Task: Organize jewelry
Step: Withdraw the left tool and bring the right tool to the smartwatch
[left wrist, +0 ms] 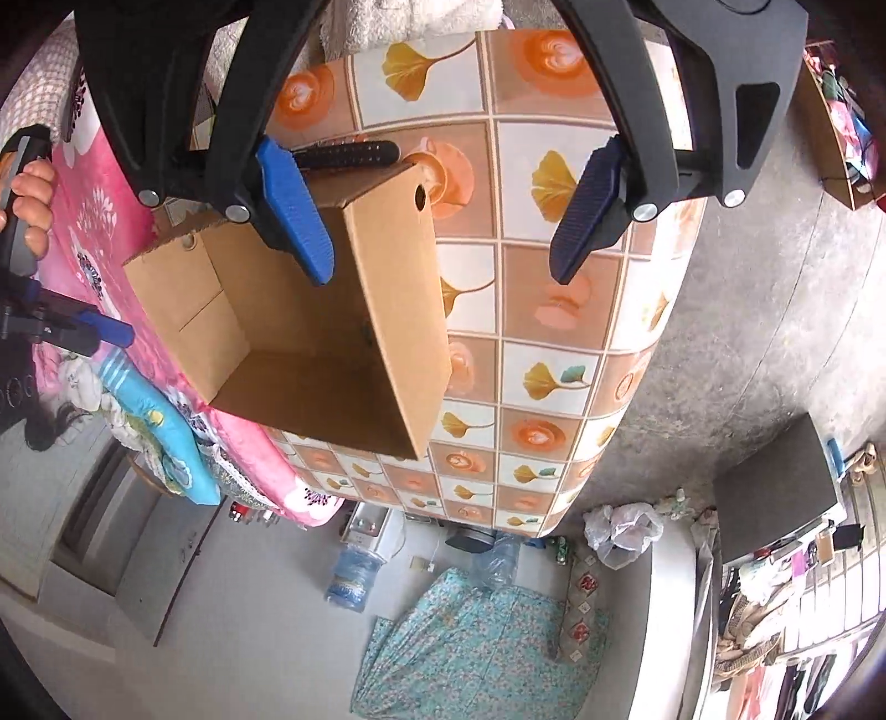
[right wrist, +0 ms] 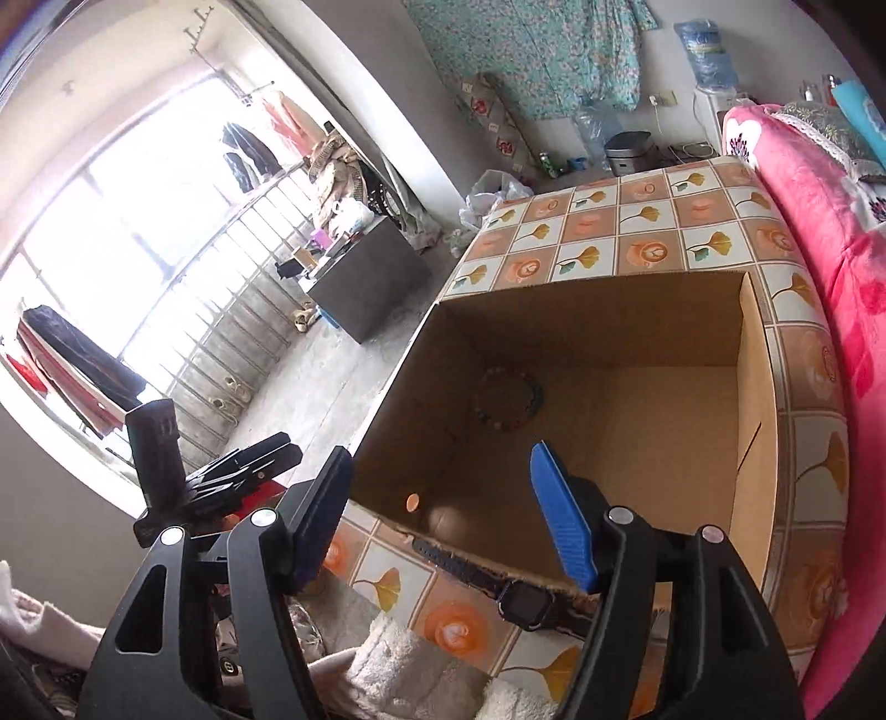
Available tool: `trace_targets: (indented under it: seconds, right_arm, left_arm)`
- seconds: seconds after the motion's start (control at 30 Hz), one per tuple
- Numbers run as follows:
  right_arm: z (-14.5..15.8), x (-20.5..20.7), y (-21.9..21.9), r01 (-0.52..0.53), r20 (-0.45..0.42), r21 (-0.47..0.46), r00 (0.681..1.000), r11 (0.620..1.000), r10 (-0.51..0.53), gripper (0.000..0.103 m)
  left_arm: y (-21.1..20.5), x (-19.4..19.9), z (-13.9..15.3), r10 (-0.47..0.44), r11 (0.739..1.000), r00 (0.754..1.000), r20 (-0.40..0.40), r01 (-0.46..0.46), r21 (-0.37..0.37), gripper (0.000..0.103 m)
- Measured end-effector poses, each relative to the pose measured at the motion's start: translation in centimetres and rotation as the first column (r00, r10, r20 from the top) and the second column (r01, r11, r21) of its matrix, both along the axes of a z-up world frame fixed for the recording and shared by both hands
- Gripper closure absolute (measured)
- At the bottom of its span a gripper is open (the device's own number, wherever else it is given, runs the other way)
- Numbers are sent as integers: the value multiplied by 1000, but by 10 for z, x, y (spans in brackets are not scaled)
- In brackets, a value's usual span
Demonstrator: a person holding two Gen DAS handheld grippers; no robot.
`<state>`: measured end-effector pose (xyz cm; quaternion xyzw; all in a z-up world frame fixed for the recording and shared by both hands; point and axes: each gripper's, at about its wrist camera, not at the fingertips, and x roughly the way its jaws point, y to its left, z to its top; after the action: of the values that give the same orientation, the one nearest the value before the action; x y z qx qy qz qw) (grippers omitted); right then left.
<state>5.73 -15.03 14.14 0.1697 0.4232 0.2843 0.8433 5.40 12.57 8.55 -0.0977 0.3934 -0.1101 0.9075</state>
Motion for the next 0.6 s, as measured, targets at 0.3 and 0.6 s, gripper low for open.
trace_targets:
  seconds: [0.3, 0.6]
  right_arm:
    - [-70, -33, 18, 80, -161, -70, 983, 994, -91, 36]
    - [-73, -13, 18, 216, -75, -160, 970, 963, -230, 36]
  left_arm:
    - [-42, -10, -59, -66, 991, 993, -100, 76, 109, 25]
    - [-50, 16, -64, -44, 998, 995, -92, 48, 49, 21]
